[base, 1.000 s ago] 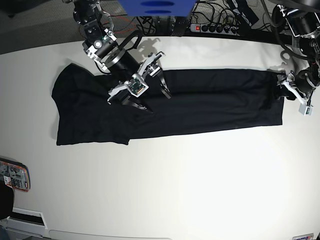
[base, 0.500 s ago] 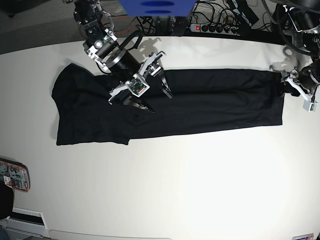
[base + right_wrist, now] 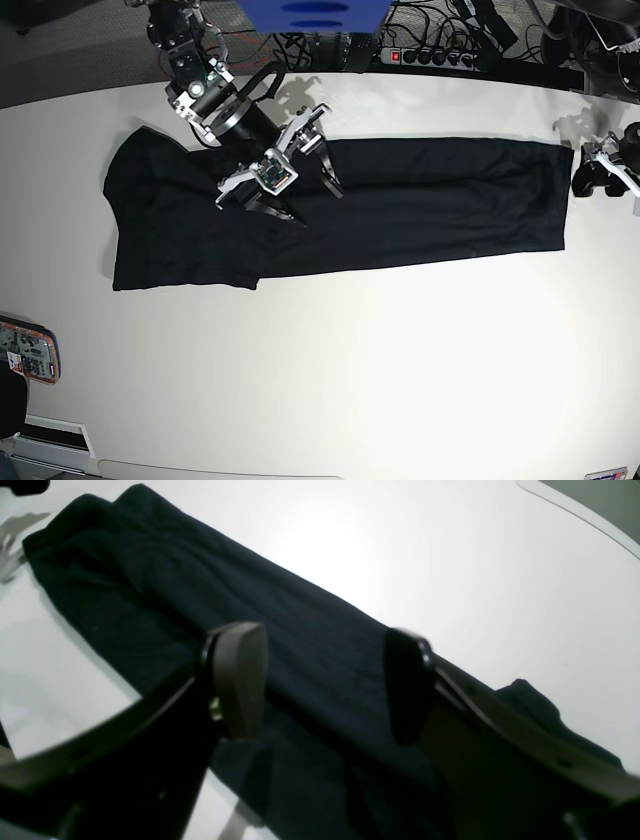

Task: Fold the T-shirt properly

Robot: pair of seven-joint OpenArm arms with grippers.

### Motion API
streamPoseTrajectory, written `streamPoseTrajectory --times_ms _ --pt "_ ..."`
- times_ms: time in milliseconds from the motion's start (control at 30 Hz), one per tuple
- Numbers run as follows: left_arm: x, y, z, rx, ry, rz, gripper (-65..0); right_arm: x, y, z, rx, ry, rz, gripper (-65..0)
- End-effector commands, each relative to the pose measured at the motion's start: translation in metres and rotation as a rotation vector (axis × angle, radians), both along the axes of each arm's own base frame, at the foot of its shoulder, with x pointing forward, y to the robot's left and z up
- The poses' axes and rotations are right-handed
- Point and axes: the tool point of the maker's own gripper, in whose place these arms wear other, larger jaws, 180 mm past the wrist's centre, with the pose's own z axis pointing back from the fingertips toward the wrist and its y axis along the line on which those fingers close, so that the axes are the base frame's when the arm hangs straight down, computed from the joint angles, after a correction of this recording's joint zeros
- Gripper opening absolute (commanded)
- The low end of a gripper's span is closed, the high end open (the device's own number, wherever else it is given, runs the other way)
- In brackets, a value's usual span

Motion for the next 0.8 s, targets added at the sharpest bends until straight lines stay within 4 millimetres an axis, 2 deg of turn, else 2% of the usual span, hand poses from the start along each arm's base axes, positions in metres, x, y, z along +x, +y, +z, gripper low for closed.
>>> streamPoseTrajectory --times_ms 0,367,533,633,733,767 --pt "0.008 0.006 0.015 0.017 -0.046 -0.007 -20.1 0.003 0.003 0.014 0.037 -0.039 0.003 -29.1" --pt "0.009 -0.001 0.01 0.001 -0.04 -0.018 -20.1 0.004 0.002 0.015 0.038 -0.042 0.0 -29.1" --pt "0.005 -0.011 -0.005 -0.027 0.004 -0.038 -20.1 0.003 0.002 0.015 0.041 -0.042 0.002 -29.1" --pt "0.009 -0.005 -0.017 -0.066 0.017 0.004 -20.1 0.003 0.003 0.015 0.042 -0.042 0.003 -29.1" --pt "0.003 0.003 -0.032 -0.102 0.056 0.05 -20.1 0.003 0.001 0.014 0.038 -0.04 0.0 -29.1" --pt "0.005 0.006 -0.031 -0.1 0.052 0.057 -20.1 0.003 0.0 0.013 0.033 -0.04 0.0 -29.1"
